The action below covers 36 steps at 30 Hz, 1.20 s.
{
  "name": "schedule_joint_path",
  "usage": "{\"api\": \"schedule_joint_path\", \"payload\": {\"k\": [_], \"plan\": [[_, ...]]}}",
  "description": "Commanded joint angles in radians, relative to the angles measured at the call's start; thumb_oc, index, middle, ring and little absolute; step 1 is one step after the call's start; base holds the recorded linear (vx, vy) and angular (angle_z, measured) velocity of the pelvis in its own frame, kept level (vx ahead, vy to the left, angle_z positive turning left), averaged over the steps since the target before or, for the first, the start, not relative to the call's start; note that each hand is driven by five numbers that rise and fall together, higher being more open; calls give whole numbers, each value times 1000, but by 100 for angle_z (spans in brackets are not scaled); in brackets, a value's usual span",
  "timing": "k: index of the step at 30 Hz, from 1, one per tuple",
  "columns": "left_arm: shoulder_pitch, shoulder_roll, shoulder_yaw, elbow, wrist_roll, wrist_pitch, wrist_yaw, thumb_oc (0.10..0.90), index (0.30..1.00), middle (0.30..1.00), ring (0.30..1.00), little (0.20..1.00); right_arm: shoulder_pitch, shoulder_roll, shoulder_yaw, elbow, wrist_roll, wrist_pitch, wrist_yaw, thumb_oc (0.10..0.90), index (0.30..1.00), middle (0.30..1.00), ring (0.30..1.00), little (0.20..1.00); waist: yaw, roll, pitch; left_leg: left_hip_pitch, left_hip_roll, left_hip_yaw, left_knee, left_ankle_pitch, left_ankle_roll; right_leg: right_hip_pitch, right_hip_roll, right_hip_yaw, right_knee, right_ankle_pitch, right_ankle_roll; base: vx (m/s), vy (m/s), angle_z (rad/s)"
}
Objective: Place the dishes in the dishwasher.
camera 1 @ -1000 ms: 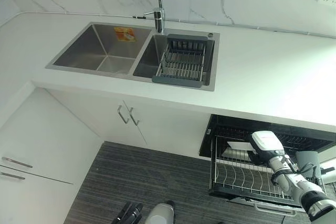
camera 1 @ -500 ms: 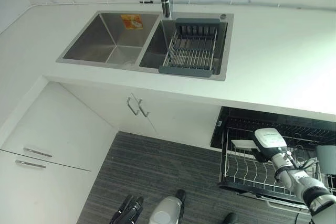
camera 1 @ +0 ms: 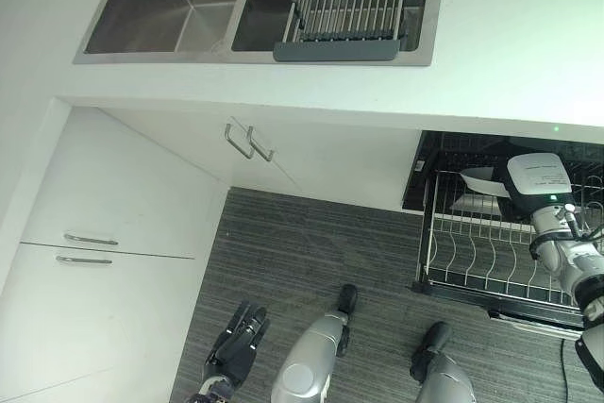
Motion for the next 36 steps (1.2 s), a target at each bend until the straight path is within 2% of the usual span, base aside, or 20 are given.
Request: {"api": "schedule_joint_path", "payload": {"k": [1,2,3,8,15,21,24,26,30,31,32,33,36], "plan": [[45,77,-34,-39,-41,-44,-38,800,900,900,900,900,-113,-30,35,-10,70,-9,-23,580,571,571,571,571,10,-30,-85,-26,70,65,83,-91,-51,15,-40,2,35,-53,45,0,0,0],[40,78,-31,-42,-37,-44,-35,800,900,900,900,900,-112,-24,38,-8,79,-12,-5,750,825,825,825,825,8,-35,-85,-27,74,67,83,-93,-50,11,-39,5,35,-53,45,-20,-18,-3],[36,80,-30,-44,-34,-46,-33,800,900,900,900,900,-111,-18,39,-6,84,-17,16,800,900,900,900,900,8,-41,-85,-28,76,69,83,-95,-50,10,-37,6,35,-53,45,-34,-37,-4],[-2,98,-30,-52,-24,-40,-12,800,900,900,900,900,-110,17,43,8,122,-28,93,800,900,900,900,900,3,-70,-75,-31,90,78,83,-100,-48,-4,-27,15,35,-47,44,-34,-38,-7],[-54,110,-22,-58,9,-25,24,800,900,900,900,900,-117,58,20,21,181,-8,174,800,900,900,900,900,-2,-103,-65,-31,106,86,83,-105,-45,-19,-10,34,35,-38,45,-36,-26,-10],[-81,116,-17,-62,25,-16,47,800,900,900,900,900,-111,77,9,21,200,11,199,800,900,900,900,900,-6,-117,-67,-25,113,96,83,-110,-44,-23,-3,47,35,-34,46,-17,3,-5],[-90,119,-16,-71,36,-8,66,800,900,900,900,900,-105,84,2,15,237,39,217,800,900,900,900,900,-8,-126,-68,-19,117,103,83,-115,-43,-24,0,56,35,-33,48,-4,-1,-6],[-93,121,-15,-72,44,-2,71,800,900,900,900,900,-102,89,-8,14,269,33,233,800,900,900,900,900,-8,-130,-69,-16,120,105,83,-117,-44,-24,2,59,35,-33,48,-3,-4,-7],[-98,120,-15,-70,61,8,75,800,900,900,900,900,-97,102,-33,8,381,26,284,800,900,900,900,900,-12,-137,-71,-9,124,112,83,-121,-45,-23,8,69,35,-33,46,3,7,-8],[-103,119,-18,-70,68,10,80,800,900,900,900,900,-98,110,-50,-2,479,20,353,800,900,900,900,900,-16,-142,-69,-6,127,115,83,-122,-46,-25,12,76,35,-32,45,-1,15,-15],[-103,120,-18,-73,69,13,82,800,900,900,900,900,-95,114,-55,-7,526,27,376,800,900,900,900,900,-17,-143,-69,-5,128,116,83,-123,-46,-25,13,79,35,-32,44,-5,19,-16],[-107,121,-18,-74,72,17,85,800,900,900,900,900,-91,123,-70,-6,607,63,442,800,900,900,900,900,-20,-146,-68,-2,129,117,83,-124,-46,-26,15,84,35,-32,43,-2,13,-11],[-114,124,-19,-77,76,22,91,800,900,900,900,900,-91,137,-86,-3,693,117,561,800,900,900,900,900,-23,-152,-65,3,132,120,83,-127,-47,-26,18,92,35,-32,41,-4,10,-7]]}}
